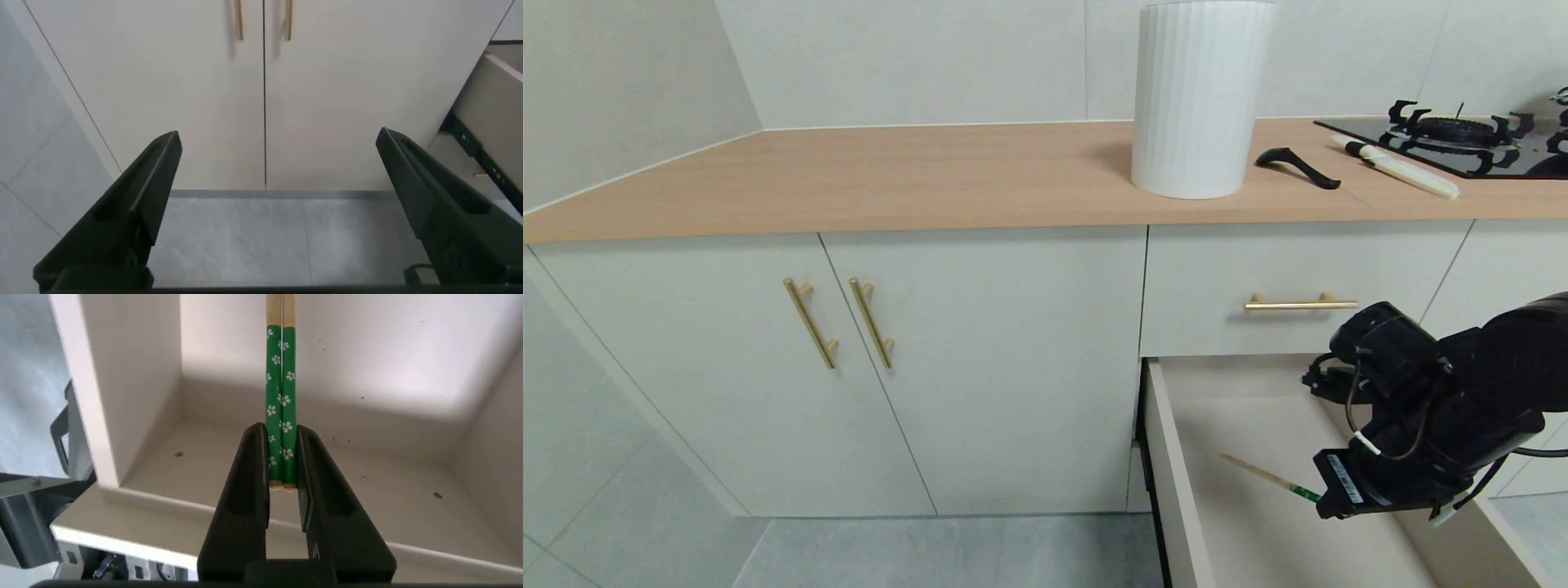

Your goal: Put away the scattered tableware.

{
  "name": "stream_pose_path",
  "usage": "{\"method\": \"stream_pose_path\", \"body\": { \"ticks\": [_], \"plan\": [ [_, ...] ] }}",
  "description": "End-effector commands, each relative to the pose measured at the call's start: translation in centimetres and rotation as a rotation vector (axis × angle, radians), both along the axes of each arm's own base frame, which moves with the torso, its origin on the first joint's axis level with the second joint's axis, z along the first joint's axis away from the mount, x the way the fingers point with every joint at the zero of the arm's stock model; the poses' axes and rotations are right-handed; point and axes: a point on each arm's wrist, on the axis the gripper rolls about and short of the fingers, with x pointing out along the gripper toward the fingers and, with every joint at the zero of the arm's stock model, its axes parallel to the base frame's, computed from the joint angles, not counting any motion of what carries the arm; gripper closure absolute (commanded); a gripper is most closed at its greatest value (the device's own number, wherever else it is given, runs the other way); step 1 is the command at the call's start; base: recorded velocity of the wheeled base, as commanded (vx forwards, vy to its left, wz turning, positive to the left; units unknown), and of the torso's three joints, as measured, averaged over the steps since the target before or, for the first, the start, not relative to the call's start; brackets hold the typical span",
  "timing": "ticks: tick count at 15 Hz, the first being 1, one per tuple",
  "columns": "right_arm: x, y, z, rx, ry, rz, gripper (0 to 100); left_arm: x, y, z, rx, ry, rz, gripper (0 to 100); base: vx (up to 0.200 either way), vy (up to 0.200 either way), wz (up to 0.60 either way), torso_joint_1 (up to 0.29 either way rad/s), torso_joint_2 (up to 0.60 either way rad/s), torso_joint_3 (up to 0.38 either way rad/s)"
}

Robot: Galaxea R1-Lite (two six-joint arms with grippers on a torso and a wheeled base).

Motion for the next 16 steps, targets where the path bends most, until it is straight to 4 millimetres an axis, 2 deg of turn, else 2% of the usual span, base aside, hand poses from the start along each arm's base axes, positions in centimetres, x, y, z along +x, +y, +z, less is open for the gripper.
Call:
{"method": "stream_pose_path", "body": {
  "ticks": [1,4,8,11,16],
  "plan": [
    [0.0,0.0,0.1,0.008,-0.016,-0.001,100,0.0,0.0,0.0,0.0,0.0,0.001,0,0.0,0.0,0.0,-0.027,0.06,0.041],
    [0.2,0.6,-1.0,0.023,-0.064,0.015,100,0.0,0.0,0.0,0.0,0.0,0.001,0,0.0,0.0,0.0,0.0,0.0,0.0],
    [1.7,2.3,-7.2,-0.043,-0.166,0.015,100,0.0,0.0,0.0,0.0,0.0,0.001,0,0.0,0.0,0.0,0.0,0.0,0.0],
    [2.9,2.8,-9.1,-0.015,-0.167,-0.057,100,0.0,0.0,0.0,0.0,0.0,0.001,0,0.0,0.0,0.0,0.0,0.0,0.0],
    [4.2,3.3,-12.7,-0.017,-0.168,-0.064,100,0.0,0.0,0.0,0.0,0.0,0.001,0,0.0,0.0,0.0,0.0,0.0,0.0]
  ]
}}
